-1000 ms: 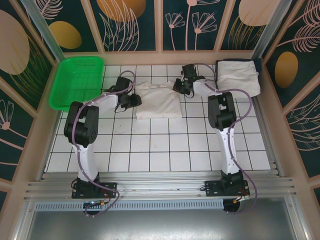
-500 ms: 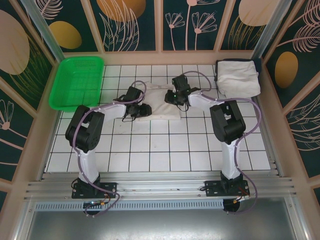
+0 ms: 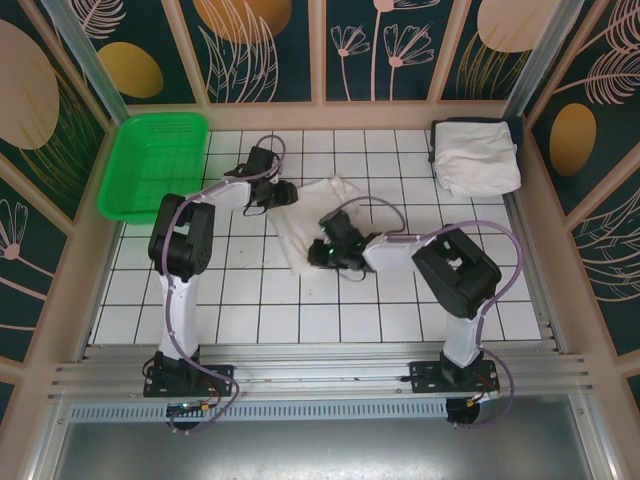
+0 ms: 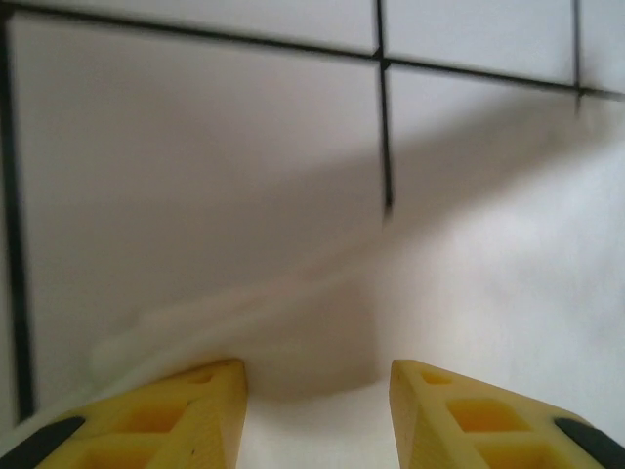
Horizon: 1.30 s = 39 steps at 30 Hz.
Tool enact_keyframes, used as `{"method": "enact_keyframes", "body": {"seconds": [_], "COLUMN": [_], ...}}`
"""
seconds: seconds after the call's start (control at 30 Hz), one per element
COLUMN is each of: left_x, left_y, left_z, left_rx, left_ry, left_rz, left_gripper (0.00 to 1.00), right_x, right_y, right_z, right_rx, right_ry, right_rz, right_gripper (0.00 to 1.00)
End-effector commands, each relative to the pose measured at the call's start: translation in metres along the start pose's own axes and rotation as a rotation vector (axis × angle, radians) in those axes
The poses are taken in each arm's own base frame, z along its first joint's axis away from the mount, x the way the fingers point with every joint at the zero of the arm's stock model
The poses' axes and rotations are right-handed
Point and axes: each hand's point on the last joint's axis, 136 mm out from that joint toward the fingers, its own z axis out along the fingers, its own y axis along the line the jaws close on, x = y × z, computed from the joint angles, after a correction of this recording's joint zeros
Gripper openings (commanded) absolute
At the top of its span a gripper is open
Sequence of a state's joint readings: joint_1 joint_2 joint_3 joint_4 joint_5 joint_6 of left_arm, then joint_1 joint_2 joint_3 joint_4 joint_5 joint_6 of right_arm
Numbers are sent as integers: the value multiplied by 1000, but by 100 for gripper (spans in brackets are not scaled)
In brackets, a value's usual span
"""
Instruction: Fold and stack the t-shirts
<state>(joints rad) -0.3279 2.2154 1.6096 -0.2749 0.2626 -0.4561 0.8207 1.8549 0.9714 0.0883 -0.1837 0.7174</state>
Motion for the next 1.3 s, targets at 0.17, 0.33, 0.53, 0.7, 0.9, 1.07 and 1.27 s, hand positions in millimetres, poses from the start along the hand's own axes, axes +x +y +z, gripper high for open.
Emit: {"method": "enact_keyframes", "body": {"seconds": [0.17, 0.33, 0.53, 0.7, 0.9, 1.07, 1.27], "left_x": [-13, -21, -12, 22, 52, 67, 72], "left_y": [-45, -57, -48, -11, 6, 14, 29], "left_z": [1, -41, -91, -102, -100, -89, -86], "left_rx": [213, 212, 142, 20, 3, 3, -45], "left_ry": [35, -32, -121, -111, -91, -56, -51], "left_rz": [38, 68, 74, 23, -18, -42, -58], "left_gripper": [44, 49, 57, 59, 60, 59, 59], "right_x": [-17, -68, -106, -119, -117, -122, -134], "right_y": [14, -37, -53, -77, -83, -73, -60], "right_z": [-69, -88, -63, -45, -29, -20, -41], "right_rx": [-8, 110, 197, 310, 304, 240, 222], "right_ry": [-70, -170, -156, -138, -116, -114, -161], "right_rz": [35, 68, 23, 20, 35, 43, 43], "right_gripper": [24, 30, 34, 38, 42, 40, 8]}}
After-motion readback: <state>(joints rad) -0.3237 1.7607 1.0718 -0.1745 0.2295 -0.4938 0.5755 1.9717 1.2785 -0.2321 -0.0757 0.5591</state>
